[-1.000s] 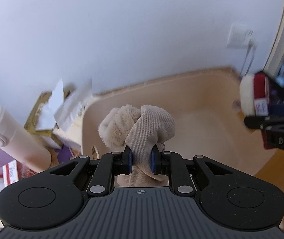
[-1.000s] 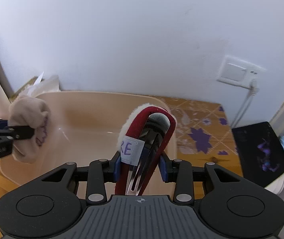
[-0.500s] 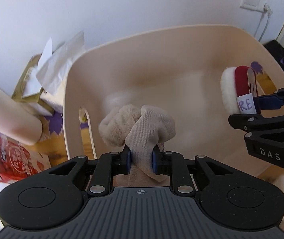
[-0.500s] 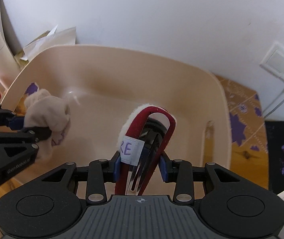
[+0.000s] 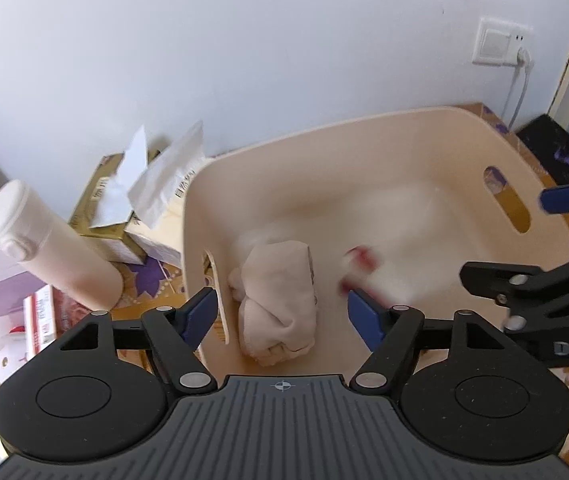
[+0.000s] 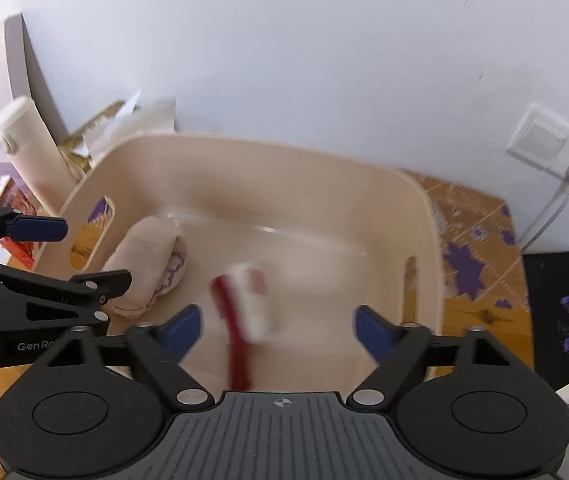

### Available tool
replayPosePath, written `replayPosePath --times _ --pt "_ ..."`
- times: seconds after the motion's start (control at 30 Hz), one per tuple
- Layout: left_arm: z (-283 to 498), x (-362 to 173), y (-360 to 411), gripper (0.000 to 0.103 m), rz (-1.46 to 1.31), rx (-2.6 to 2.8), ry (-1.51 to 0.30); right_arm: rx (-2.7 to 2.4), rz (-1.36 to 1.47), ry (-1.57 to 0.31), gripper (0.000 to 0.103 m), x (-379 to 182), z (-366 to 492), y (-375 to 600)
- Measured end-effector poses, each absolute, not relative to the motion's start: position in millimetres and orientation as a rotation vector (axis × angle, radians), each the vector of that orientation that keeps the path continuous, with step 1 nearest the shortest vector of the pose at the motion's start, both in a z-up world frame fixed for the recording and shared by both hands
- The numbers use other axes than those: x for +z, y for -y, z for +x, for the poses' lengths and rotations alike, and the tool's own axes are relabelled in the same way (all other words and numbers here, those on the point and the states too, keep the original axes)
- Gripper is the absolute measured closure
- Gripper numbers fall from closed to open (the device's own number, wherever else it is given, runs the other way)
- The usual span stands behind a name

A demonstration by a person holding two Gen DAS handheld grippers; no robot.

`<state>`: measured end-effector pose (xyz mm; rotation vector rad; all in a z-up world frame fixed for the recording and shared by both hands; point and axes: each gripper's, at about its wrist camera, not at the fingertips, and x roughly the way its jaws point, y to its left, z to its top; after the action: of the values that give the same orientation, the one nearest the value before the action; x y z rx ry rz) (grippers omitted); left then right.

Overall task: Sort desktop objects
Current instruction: 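Carry both items into the beige basket and open both tools to release them, then move both tools back from the basket to the pile of items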

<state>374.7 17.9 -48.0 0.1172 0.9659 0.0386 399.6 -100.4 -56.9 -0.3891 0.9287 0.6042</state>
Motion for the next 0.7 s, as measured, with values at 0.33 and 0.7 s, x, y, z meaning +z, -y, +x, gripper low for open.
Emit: replayPosePath --times 0.33,0.7 --pt "327 -3 -4 0.023 0.1 0.016 -0.882 0.588 -0.337 -0.84 0.0 -12 363 139" --pt "267 1 0 0.022 0.096 0.016 -0.884 0.539 -0.274 -0.733 0.0 2 310 207"
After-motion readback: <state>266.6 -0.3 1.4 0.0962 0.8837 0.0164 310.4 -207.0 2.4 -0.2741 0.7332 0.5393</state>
